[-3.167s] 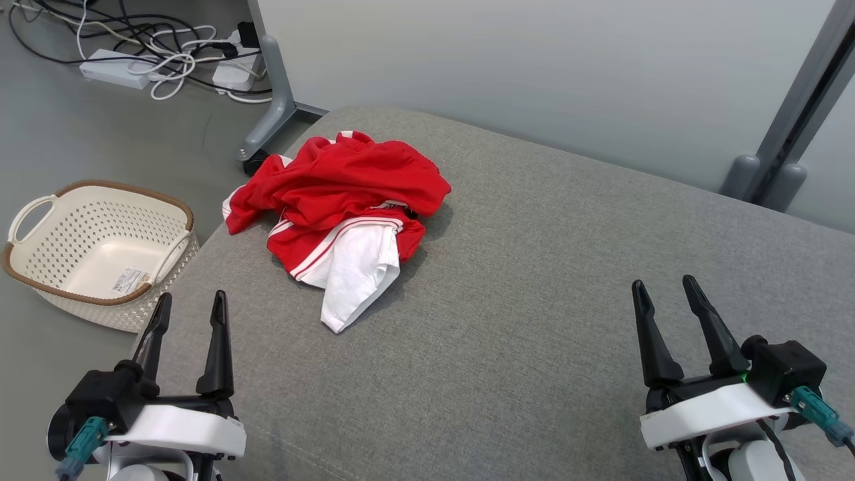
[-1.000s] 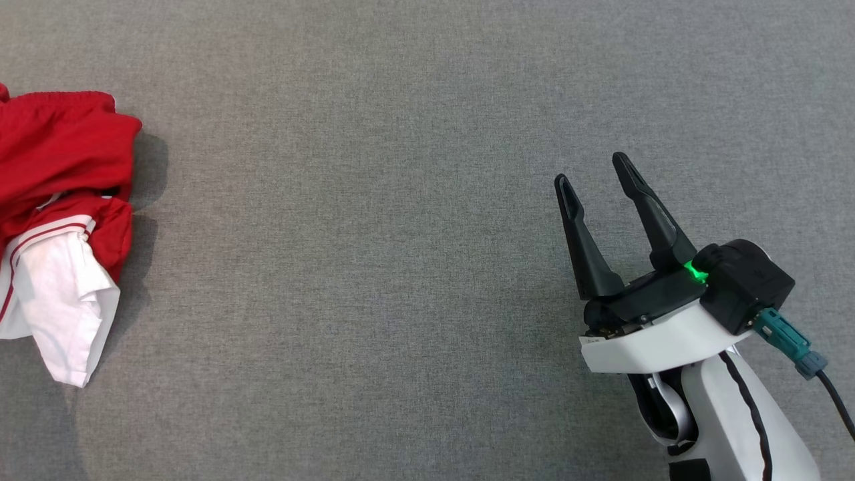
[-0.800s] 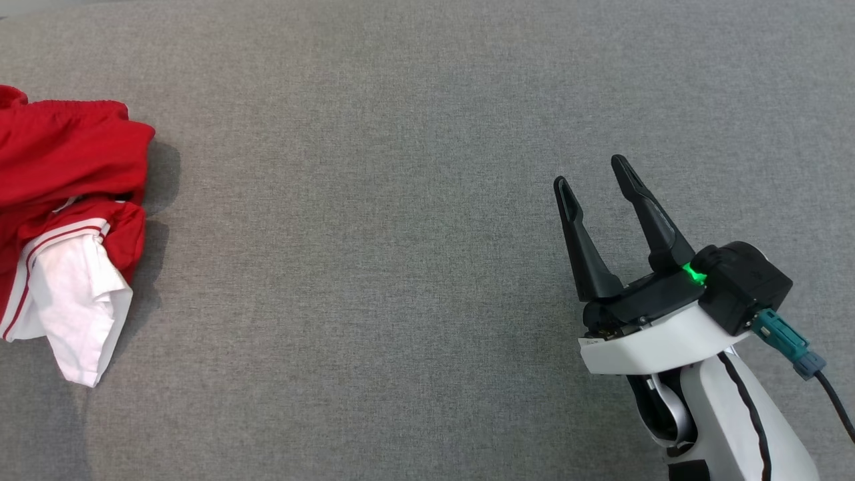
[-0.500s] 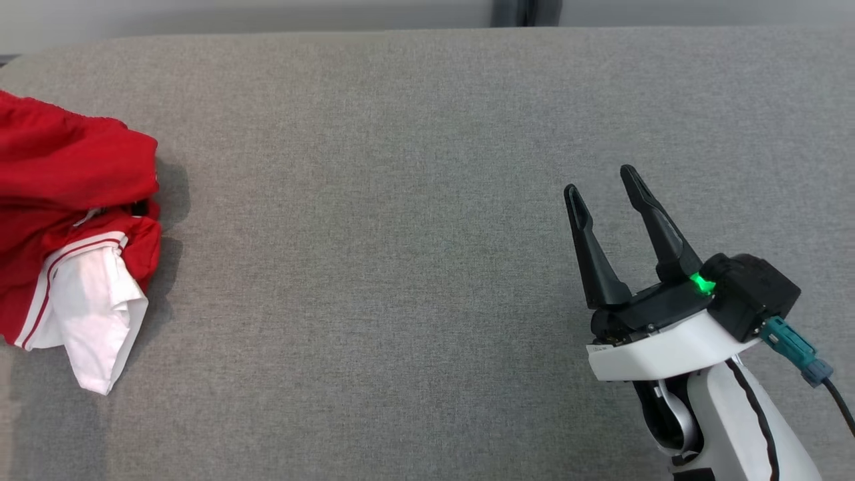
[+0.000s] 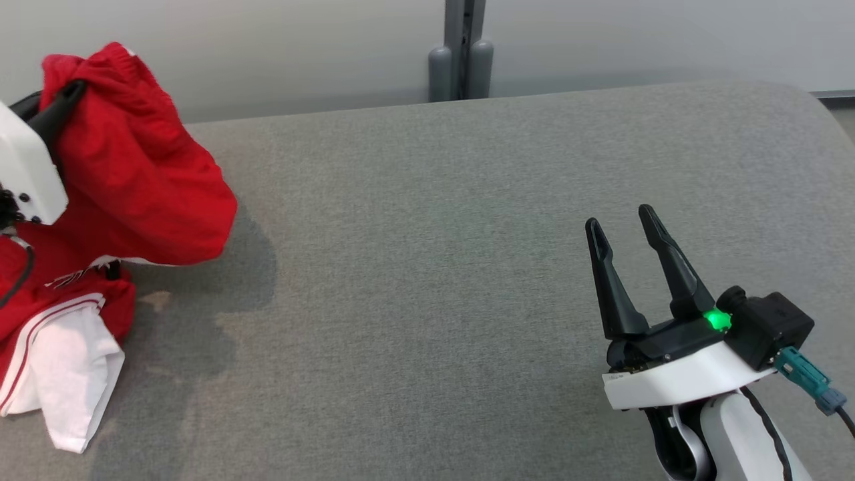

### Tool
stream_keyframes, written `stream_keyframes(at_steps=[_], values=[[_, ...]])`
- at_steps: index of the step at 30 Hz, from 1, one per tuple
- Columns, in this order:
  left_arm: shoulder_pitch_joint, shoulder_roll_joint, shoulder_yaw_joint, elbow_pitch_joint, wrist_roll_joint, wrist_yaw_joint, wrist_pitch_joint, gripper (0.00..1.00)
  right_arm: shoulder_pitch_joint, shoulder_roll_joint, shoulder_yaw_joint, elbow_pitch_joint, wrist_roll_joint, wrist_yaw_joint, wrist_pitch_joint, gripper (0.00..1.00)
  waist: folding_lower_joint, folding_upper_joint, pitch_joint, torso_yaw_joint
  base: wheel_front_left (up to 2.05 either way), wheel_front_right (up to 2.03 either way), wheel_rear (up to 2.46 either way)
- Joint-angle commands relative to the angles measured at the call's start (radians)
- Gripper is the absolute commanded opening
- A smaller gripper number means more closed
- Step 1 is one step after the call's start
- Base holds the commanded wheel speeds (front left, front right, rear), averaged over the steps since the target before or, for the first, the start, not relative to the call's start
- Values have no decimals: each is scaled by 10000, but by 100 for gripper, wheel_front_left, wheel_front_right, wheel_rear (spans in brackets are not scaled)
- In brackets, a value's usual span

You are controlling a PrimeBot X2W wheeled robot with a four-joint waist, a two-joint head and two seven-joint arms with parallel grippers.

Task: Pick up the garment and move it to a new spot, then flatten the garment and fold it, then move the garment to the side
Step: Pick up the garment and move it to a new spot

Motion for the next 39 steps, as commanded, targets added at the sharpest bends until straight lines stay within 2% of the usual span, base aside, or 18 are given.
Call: stream_keyframes(at_steps=[1, 12, 21, 27, 28, 29, 30, 31, 39], values=[[-171, -54, -139, -230, 95, -4, -58, 0, 185, -61, -20, -21, 77, 5, -53, 100, 0, 0, -440, -479, 0, 0, 0], [458, -716, -813, -1983, 18, 87, 105, 0, 640, -56, -111, -72, 66, 5, -53, 100, 0, 0, -971, -1770, 0, 0, 0], [1411, -1806, -1379, -2758, 26, 371, -282, 0, 642, -58, -92, -290, 88, 5, -53, 100, 0, 0, -655, -2542, 0, 0, 0], [1999, -2660, -1712, -2348, 218, 518, -970, 0, 592, -58, 51, -404, 130, 5, -53, 100, 0, 0, -383, -2802, 0, 0, 0], [2107, -2776, -1813, -2193, 277, 482, -1056, 6, 572, -57, 53, -424, 159, 5, -53, 100, 0, 0, -335, -2821, 0, 0, 0], [2192, -2908, -1882, -2026, 289, 438, -1184, 34, 561, -58, 21, -472, 279, 5, -53, 100, 0, 0, -292, -2825, 0, 0, 0], [2251, -3019, -1910, -1852, 328, 393, -1374, 70, 553, -60, 0, -512, 335, 5, -53, 100, 0, 0, -262, -2823, 0, 0, 0], [2296, -3114, -1949, -1638, 392, 338, -1580, 100, 554, -57, -28, -542, 392, 5, -53, 100, 0, 0, -226, -2813, 0, 0, 0], [2416, -3772, -2353, -189, 1182, 35, -4040, 100, 568, -60, -397, -996, 947, 5, -53, 100, 0, 0, -33, -2402, 0, 0, 0]])
